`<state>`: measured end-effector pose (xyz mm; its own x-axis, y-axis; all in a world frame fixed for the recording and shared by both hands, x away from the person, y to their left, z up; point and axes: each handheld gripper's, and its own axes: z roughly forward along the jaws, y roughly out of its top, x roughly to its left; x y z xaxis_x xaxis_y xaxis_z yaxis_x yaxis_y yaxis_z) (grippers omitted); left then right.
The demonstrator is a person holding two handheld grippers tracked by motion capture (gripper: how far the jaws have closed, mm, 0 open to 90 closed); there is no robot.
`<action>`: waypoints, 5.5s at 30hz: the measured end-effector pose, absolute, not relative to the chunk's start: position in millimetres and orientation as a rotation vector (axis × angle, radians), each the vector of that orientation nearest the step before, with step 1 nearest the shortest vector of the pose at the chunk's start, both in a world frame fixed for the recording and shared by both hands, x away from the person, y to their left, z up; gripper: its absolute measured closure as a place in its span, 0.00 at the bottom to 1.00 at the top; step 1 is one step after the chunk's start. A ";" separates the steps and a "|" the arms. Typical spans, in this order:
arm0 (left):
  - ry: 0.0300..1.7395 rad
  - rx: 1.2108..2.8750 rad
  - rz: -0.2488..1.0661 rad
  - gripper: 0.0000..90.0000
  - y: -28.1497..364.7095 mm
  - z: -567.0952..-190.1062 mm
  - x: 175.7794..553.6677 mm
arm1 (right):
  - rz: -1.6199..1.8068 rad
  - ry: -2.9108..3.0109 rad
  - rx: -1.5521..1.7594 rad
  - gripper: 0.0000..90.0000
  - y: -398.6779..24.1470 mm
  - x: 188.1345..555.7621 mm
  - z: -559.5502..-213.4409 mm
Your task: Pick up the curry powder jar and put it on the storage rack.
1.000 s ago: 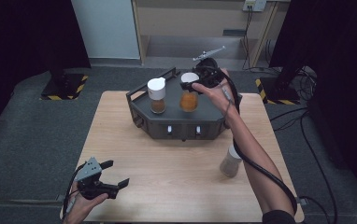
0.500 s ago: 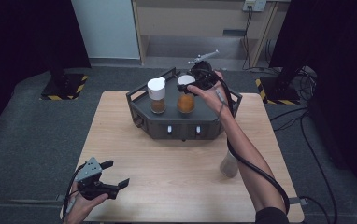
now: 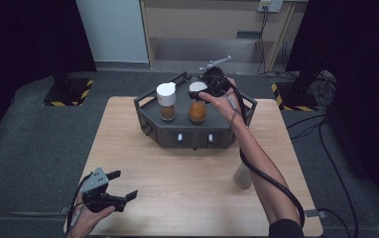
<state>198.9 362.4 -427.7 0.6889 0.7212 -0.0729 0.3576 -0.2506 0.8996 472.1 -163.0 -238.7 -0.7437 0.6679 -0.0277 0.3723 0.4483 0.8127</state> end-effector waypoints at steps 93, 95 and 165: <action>0.847 1.869 0.436 0.03 360.3 -427.3 199.8 | 1.495 2.229 0.615 0.06 -258.2 377.4 -213.5; 0.847 1.869 0.436 0.03 360.3 -427.2 199.8 | 1.499 2.227 0.611 0.06 -261.2 373.5 -214.6; 0.846 1.871 0.441 0.03 359.9 -426.5 198.6 | 1.477 2.122 0.899 0.04 -368.7 185.4 -373.4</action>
<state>198.6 359.9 -426.5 0.6894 0.7214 -0.0659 0.3590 -0.2612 0.8960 185.4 -368.7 -373.4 -0.7122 0.7011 0.0350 0.2761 0.2339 0.9322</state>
